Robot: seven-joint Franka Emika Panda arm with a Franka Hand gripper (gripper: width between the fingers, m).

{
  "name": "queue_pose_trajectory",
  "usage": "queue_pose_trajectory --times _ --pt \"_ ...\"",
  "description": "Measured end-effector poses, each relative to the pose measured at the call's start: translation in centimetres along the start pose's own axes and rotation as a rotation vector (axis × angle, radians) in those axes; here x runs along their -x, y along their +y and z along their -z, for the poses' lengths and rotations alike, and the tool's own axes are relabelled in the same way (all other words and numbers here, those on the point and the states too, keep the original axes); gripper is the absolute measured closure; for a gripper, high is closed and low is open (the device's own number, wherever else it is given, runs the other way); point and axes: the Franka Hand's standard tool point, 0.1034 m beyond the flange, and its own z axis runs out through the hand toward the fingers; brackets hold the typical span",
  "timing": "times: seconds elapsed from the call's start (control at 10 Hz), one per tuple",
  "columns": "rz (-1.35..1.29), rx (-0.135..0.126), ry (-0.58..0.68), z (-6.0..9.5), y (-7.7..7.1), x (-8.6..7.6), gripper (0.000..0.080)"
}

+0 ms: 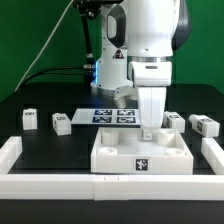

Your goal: Assemble one leg

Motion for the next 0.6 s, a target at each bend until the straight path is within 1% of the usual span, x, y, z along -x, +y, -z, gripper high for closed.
queue_pose_trajectory --times 0.1,0.2,0.6 --pt "0.004 -0.004 -0.005 0.0 0.9 -0.2 0.0739" --pt "0.006 -0.001 -0.005 -0.1 1.7 -0.4 0.0739" --pt "0.038 0.012 0.009 -0.1 2.5 -2.8 0.0739"
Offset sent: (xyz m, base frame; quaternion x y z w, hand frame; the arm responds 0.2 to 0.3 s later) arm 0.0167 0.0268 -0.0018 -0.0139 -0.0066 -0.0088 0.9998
